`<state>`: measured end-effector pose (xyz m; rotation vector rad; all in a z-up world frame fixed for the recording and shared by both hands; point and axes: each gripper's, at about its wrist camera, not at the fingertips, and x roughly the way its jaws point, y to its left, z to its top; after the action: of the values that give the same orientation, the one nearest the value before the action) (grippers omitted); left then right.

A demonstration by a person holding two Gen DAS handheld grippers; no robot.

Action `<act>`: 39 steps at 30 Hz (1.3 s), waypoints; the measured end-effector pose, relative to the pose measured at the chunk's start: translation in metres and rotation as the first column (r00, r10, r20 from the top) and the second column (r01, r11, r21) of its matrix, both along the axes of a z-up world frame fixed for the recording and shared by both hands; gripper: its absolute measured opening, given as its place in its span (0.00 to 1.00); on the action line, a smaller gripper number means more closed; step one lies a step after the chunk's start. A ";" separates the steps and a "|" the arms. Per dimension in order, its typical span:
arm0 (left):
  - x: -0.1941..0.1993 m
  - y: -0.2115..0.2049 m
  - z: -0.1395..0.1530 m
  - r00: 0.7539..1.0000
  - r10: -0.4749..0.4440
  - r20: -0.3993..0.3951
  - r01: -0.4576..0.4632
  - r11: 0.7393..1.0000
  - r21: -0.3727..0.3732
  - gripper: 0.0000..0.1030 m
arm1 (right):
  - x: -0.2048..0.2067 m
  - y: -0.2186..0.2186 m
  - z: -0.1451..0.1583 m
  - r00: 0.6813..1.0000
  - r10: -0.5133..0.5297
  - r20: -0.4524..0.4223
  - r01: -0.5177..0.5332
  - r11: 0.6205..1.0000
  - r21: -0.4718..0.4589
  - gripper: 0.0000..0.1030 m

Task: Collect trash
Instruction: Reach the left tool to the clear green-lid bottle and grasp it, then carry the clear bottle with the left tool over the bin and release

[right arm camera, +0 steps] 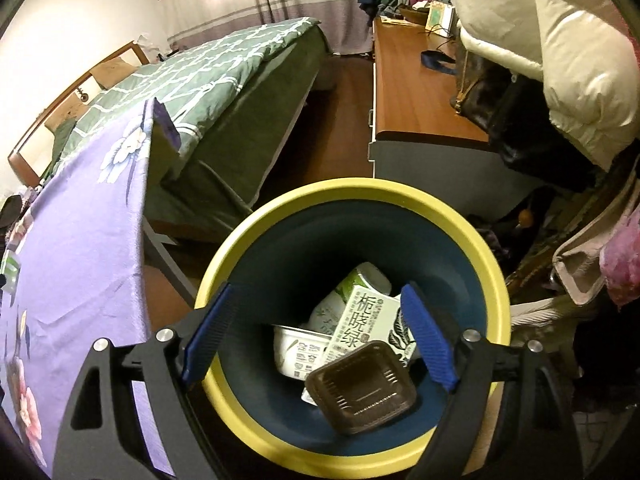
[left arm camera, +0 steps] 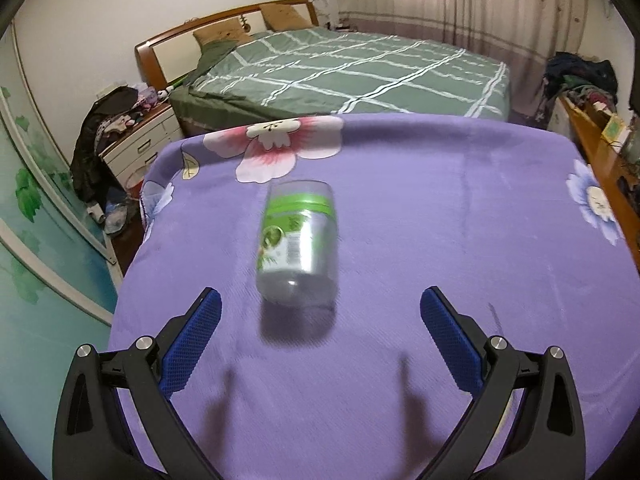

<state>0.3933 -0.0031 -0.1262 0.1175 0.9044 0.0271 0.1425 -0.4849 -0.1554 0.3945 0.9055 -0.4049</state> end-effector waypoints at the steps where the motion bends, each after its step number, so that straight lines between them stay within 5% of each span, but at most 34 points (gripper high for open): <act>1: 0.006 0.003 -0.002 1.000 0.002 -0.009 -0.002 1.000 -0.008 0.95 | 0.001 0.000 -0.001 1.000 0.003 0.001 -0.003 1.000 0.004 0.77; 4: 0.024 0.009 -0.009 0.999 0.018 -0.037 -0.019 0.999 -0.032 0.94 | 0.004 0.001 -0.002 1.000 0.007 -0.001 -0.007 1.000 0.009 0.77; 19: 0.061 0.029 -0.022 0.997 0.040 -0.070 -0.045 0.996 -0.077 0.49 | 0.004 0.002 -0.004 1.000 0.022 -0.003 -0.022 1.000 0.011 0.77; 32: 0.003 -0.026 0.021 0.994 -0.111 0.013 0.112 0.990 -0.087 0.48 | -0.012 0.002 0.008 0.999 0.032 0.030 -0.032 0.999 0.004 0.77; 39: -0.060 -0.116 0.047 0.943 -0.331 0.044 0.334 0.936 -0.113 0.48 | -0.029 0.000 0.013 0.998 0.048 0.051 -0.048 0.999 0.003 0.77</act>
<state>0.3332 -0.1186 -0.0796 0.1572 0.8498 -0.3401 0.1131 -0.4850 -0.1423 0.3851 0.8645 -0.3474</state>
